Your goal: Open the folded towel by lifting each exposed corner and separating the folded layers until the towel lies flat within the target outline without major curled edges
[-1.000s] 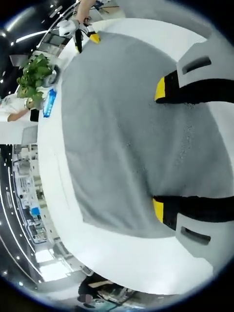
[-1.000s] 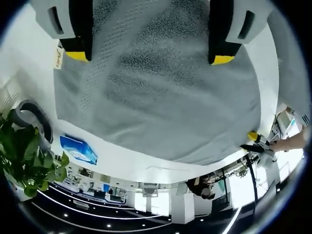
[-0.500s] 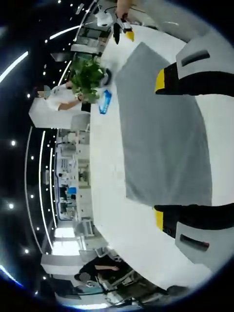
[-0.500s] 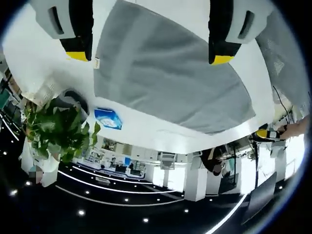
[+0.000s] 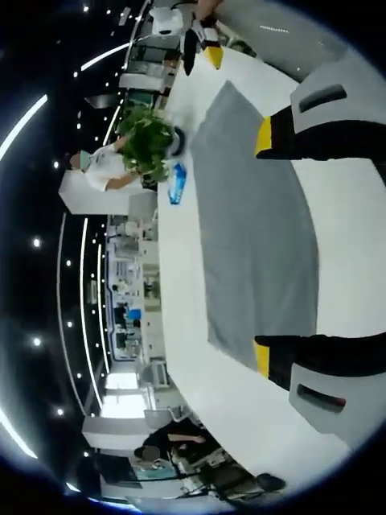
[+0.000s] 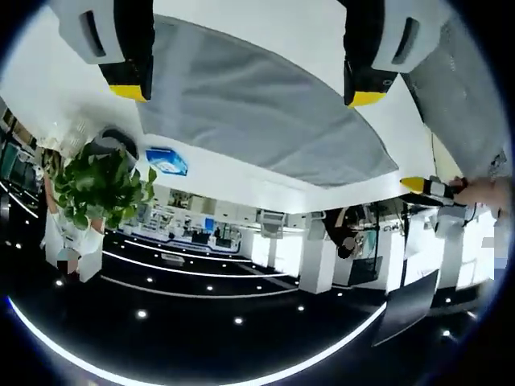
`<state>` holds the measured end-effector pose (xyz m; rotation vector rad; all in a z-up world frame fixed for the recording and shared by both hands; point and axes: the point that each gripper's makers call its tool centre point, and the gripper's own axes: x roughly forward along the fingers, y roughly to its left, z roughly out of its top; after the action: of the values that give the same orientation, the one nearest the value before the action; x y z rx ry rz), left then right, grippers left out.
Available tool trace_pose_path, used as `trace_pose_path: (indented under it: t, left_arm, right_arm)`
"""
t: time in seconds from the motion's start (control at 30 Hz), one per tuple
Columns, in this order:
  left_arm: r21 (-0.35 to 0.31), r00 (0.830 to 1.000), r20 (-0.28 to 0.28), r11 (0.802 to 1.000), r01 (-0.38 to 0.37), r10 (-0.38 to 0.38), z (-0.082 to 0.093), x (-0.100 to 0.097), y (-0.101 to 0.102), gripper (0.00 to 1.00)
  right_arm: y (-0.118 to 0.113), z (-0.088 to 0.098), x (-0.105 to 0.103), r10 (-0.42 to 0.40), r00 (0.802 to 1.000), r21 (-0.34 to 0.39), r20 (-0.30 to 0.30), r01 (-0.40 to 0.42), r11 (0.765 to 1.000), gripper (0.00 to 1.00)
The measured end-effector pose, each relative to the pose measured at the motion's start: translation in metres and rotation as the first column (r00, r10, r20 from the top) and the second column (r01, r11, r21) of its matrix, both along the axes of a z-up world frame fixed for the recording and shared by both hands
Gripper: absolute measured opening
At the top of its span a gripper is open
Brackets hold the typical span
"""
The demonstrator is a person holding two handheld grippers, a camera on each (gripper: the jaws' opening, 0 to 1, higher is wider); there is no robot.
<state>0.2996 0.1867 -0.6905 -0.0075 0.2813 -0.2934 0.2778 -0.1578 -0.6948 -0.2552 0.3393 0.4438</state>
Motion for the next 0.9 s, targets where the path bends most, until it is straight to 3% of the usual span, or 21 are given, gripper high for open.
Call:
trace_pose_path:
  t: [0.03,0.07,0.1,0.13,0.23,0.33,0.47,0.5,0.57,0.63,0.73,0.9]
  left_arm:
    - [-0.025,1.000,-0.007,1.000,0.003,-0.003,-0.004,-0.003,-0.009,0.91]
    - [0.006,0.999,-0.013,0.999,0.039,-0.039,-0.008,-0.005,-0.015,0.92]
    - [0.033,0.997,-0.061,0.998,0.047,-0.045,-0.014,-0.008,-0.012,0.91]
    - [0.038,0.998,-0.048,0.999,0.038,-0.036,-0.010,-0.006,-0.011,0.91]
    - [-0.015,0.997,0.006,0.997,0.075,-0.075,-0.003,-0.006,-0.020,0.95]
    - [0.020,0.994,-0.043,0.995,0.097,-0.096,-0.013,-0.008,-0.021,0.94]
    - [0.008,0.992,-0.062,0.993,0.115,-0.114,-0.015,-0.010,-0.025,0.94]
    - [0.018,0.991,-0.060,0.992,0.123,-0.122,-0.015,-0.010,-0.027,0.94]
    - [0.115,0.987,-0.051,0.981,0.157,-0.152,-0.016,-0.010,-0.029,0.94]
    - [0.166,0.980,-0.070,0.967,0.195,-0.185,-0.021,-0.013,-0.034,0.93]
    - [0.187,0.974,-0.066,0.956,0.228,-0.219,-0.020,-0.014,-0.041,0.93]
    - [0.146,0.977,-0.076,0.967,0.210,-0.201,-0.022,-0.013,-0.037,0.93]
  right_arm:
    - [-0.005,0.003,0.002,-0.022,1.000,0.006,0.015,0.022,1.000,1.00]
    - [-0.005,0.004,0.002,-0.020,1.000,0.037,0.017,0.020,0.999,1.00]
    - [-0.004,0.003,0.001,-0.020,1.000,0.074,0.003,0.020,0.997,1.00]
    - [-0.006,-0.001,0.001,-0.028,0.999,0.089,-0.018,0.030,0.996,1.00]
    - [-0.006,-0.004,0.000,-0.025,0.999,0.081,-0.029,0.027,0.996,1.00]
    - [0.002,-0.005,-0.002,0.026,1.000,0.030,-0.015,-0.026,0.999,1.00]
    - [0.007,-0.008,-0.004,0.061,0.998,0.022,-0.029,-0.060,0.998,1.00]
    - [0.008,-0.009,-0.005,0.062,0.997,0.023,-0.035,-0.062,0.998,1.00]
    - [0.007,-0.009,-0.004,0.054,0.998,0.033,-0.042,-0.053,0.998,1.00]
    - [0.005,-0.007,-0.004,0.045,0.998,0.050,-0.036,-0.043,0.998,1.00]
    - [0.003,-0.005,-0.003,0.030,0.999,0.066,-0.033,-0.028,0.997,1.00]
    - [0.000,-0.009,-0.003,0.022,0.998,0.058,-0.058,-0.019,0.998,1.00]
